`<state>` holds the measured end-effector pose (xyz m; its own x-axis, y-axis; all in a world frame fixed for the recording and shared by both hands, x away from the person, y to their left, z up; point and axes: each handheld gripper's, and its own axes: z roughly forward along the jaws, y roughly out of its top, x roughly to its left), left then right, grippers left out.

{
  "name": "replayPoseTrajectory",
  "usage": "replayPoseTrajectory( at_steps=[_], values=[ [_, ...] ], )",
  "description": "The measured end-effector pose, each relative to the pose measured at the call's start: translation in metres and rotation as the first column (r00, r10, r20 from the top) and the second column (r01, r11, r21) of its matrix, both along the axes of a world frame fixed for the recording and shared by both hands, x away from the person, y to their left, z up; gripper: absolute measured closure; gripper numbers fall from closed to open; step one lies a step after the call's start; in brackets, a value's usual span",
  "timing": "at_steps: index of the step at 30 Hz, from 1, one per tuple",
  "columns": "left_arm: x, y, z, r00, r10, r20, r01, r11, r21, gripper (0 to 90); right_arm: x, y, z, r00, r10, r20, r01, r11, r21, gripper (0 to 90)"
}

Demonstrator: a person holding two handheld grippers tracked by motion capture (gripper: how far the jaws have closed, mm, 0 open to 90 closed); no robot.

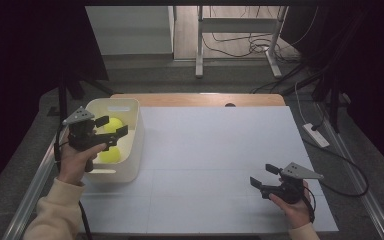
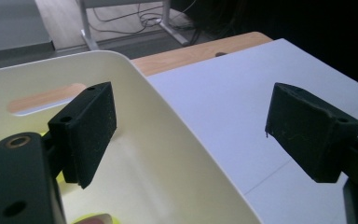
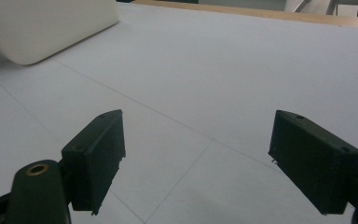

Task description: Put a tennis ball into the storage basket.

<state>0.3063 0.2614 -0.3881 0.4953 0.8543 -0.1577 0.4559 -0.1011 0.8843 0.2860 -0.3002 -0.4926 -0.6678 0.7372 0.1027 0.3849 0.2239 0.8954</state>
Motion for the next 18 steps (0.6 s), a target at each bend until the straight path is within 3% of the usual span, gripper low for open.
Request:
replayPoseTrajectory(
  at_steps=[12,18],
  values=[
    [-0.023,-0.009,-0.01,0.9967,-0.075,0.031,0.075,0.9969,-0.02,16.6,0.001,0.001,-0.001,1.0,0.004,0.0,-0.004,1.0,0.0,18.1],
    [-0.036,-0.013,-0.015,0.991,-0.124,0.05,0.126,0.9914,-0.036,17.0,0.001,0.001,0.0,1.0,0.003,0.0,-0.003,1.0,0.0,18.1]
  ],
)
